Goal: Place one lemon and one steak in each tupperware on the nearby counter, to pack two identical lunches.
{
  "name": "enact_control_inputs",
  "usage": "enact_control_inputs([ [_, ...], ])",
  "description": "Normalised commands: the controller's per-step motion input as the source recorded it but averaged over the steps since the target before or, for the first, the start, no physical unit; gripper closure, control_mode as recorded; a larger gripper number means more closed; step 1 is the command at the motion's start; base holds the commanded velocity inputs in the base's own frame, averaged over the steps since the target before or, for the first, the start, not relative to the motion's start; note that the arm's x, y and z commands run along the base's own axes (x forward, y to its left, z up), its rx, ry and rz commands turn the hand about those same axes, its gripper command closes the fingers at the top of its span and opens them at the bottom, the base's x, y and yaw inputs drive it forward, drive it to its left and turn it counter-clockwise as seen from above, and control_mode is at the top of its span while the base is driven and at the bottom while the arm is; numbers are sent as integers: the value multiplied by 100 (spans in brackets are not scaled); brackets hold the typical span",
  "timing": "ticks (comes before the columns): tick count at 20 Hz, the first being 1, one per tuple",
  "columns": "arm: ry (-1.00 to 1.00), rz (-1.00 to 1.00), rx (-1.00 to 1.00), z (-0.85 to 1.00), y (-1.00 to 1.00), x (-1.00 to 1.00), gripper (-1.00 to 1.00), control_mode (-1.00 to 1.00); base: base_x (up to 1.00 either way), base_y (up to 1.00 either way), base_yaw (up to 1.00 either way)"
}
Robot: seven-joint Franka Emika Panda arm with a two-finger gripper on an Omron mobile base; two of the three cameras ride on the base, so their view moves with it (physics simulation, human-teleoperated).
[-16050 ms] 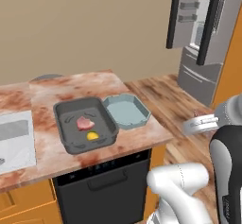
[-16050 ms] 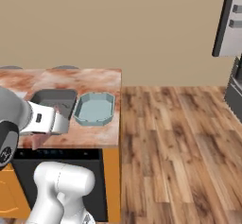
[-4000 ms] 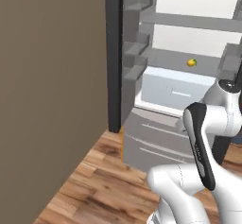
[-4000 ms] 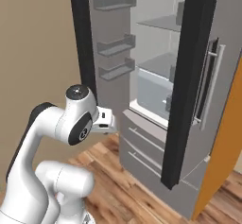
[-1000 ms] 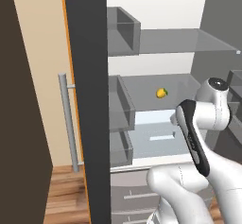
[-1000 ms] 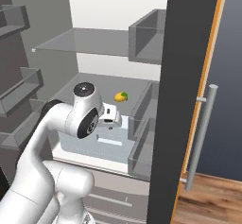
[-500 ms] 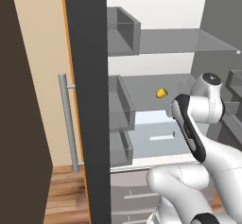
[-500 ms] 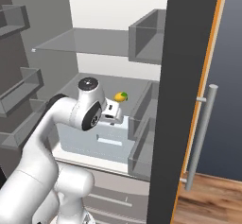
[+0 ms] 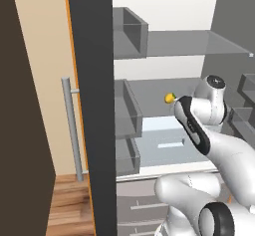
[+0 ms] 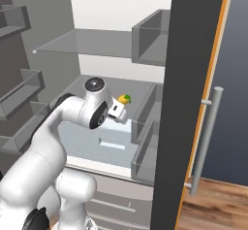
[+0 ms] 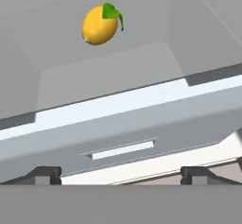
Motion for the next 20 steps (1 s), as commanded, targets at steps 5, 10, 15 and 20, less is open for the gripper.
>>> enact_control_inputs([
  [5, 0, -15, -1, 0, 4, 48, -100, -100, 0, 0, 0],
  [10, 0, -10, 0, 0, 0, 39, -100, -100, 0, 0, 0],
  [15, 0, -4, 0, 0, 0, 48, -100, -100, 0, 0, 0],
  [20, 0, -4, 0, 0, 0, 56, -100, -100, 0, 0, 0],
])
